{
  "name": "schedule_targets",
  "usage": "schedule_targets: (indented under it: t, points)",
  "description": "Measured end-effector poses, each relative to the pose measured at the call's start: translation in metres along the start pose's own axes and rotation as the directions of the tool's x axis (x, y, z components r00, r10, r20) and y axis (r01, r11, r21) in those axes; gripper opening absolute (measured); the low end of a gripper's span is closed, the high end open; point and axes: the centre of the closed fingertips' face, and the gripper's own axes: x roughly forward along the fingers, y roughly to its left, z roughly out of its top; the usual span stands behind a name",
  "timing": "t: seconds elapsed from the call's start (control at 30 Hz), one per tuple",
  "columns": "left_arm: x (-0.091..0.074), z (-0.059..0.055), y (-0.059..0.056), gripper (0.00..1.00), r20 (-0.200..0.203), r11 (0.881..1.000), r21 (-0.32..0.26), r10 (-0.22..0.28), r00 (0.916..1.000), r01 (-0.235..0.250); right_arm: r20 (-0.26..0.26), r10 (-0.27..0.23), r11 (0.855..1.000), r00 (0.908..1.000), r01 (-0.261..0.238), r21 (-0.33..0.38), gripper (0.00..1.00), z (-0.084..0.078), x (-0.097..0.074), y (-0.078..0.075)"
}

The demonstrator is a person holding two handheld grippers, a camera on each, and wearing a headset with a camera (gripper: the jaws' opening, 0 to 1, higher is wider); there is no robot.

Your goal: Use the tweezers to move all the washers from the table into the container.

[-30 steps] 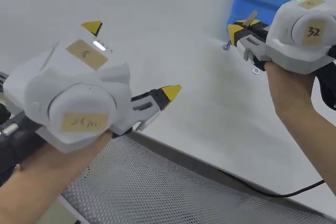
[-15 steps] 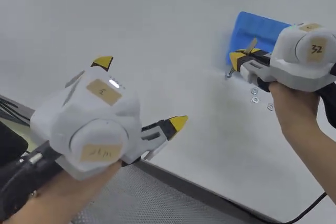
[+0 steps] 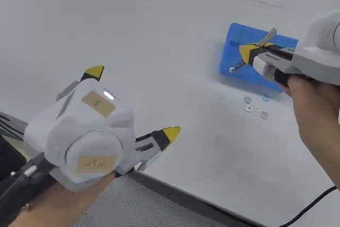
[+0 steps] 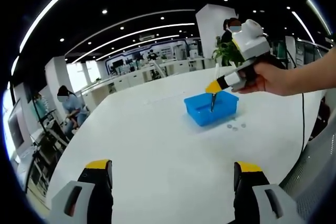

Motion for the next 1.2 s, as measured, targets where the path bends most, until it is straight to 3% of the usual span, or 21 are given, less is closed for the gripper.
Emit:
schedule_targets:
  t: [0.27, 0.53, 0.83, 1.2]
  points:
    - [0.001, -0.001, -0.001, 0.99, -0.002, 1.0, 0.001, -0.004, 1.0, 0.004, 0.03, -0.074, 0.997, 0.9968, 0.074, -0.022, 0.02, 0.009, 0.017, -0.022]
    - [0.003, -0.002, -0.001, 0.98, -0.013, 1.0, 0.002, -0.01, 0.9999, 0.01, 0.01, -0.11, 0.994, 0.9938, 0.11, 0.002, 0.02, 0.001, 0.039, -0.039]
    - [0.003, -0.002, 0.001, 0.98, -0.016, 1.0, -0.004, -0.004, 0.9999, 0.004, -0.034, -0.107, 0.994, 0.9937, 0.106, -0.018, 0.02, -0.014, 0.056, -0.038]
    - [0.005, -0.005, -0.002, 0.96, -0.036, 1.0, 0.011, -0.013, 0.9993, 0.013, -0.082, -0.095, 0.995, 0.9921, 0.093, -0.021, 0.02, -0.032, 0.065, -0.037]
